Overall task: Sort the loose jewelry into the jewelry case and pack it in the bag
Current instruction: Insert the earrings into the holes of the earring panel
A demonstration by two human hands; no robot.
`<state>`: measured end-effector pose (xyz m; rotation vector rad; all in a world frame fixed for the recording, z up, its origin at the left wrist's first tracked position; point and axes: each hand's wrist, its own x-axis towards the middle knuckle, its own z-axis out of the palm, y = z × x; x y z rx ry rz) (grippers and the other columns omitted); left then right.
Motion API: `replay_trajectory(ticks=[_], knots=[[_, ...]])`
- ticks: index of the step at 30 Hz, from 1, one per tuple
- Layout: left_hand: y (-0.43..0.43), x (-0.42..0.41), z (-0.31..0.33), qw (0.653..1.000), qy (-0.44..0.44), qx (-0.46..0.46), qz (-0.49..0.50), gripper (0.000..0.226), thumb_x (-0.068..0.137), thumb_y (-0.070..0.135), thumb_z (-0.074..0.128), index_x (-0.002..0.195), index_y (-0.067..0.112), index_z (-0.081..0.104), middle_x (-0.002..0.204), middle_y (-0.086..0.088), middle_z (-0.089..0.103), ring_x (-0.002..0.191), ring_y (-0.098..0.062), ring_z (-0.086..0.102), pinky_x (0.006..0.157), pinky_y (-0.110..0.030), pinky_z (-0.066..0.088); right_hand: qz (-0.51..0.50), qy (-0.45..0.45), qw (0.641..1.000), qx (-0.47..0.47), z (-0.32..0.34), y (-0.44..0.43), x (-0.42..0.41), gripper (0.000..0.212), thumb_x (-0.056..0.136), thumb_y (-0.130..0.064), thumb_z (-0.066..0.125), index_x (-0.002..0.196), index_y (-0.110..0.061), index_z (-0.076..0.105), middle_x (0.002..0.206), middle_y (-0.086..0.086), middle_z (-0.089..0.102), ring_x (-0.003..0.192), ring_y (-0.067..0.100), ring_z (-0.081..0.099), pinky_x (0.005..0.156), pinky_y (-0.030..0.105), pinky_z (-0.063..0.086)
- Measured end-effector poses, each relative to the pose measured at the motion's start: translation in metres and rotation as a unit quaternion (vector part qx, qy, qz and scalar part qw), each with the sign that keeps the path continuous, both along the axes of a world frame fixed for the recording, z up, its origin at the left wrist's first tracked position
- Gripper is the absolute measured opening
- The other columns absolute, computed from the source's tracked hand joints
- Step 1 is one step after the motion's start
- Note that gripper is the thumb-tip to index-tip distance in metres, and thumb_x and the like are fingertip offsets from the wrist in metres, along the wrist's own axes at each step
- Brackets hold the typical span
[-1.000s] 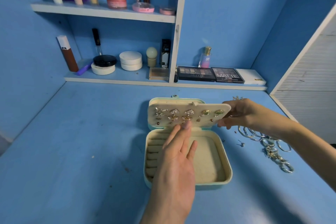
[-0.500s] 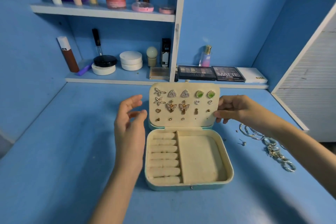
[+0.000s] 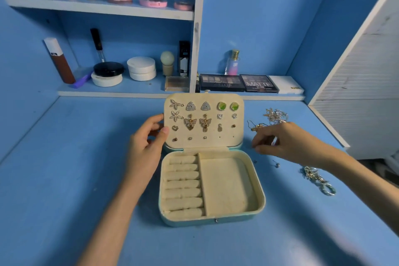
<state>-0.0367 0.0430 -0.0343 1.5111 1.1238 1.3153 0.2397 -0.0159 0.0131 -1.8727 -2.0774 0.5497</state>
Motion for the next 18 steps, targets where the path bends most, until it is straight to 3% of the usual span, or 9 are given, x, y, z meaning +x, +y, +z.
replay_trajectory(ticks=[6, 11, 18], knots=[[0.001, -0.002, -0.003, 1.000, 0.005, -0.003, 0.007, 0.028, 0.093, 0.007, 0.057, 0.106, 0.031, 0.063, 0.091, 0.010, 0.065, 0.080, 0.006, 0.057, 0.070, -0.005, 0.041, 0.041, -0.054, 0.997, -0.024, -0.006, -0.011, -0.001, 0.008, 0.080, -0.020, 0.071, 0.087, -0.024, 0.073, 0.075, -0.019, 0.062, 0.074, -0.006, 0.056, 0.065, 0.009, 0.041], [0.000, -0.002, -0.001, 1.000, 0.007, 0.005, 0.005, 0.032, 0.093, 0.006, 0.056, 0.100, 0.037, 0.062, 0.089, 0.011, 0.065, 0.078, 0.008, 0.056, 0.070, -0.004, 0.042, 0.047, -0.109, 0.993, 0.001, -0.011, -0.010, -0.005, 0.011, 0.082, -0.021, 0.069, 0.091, -0.024, 0.075, 0.076, -0.019, 0.057, 0.066, -0.001, 0.052, 0.069, 0.018, 0.045], [0.001, -0.002, -0.003, 1.000, 0.012, 0.006, 0.005, 0.033, 0.093, 0.008, 0.057, 0.099, 0.040, 0.061, 0.091, 0.012, 0.065, 0.080, 0.008, 0.056, 0.070, -0.004, 0.041, 0.057, -0.116, 0.991, 0.041, -0.015, -0.010, -0.004, 0.009, 0.084, -0.016, 0.065, 0.088, -0.017, 0.074, 0.082, -0.005, 0.064, 0.071, 0.009, 0.052, 0.072, 0.032, 0.048]])
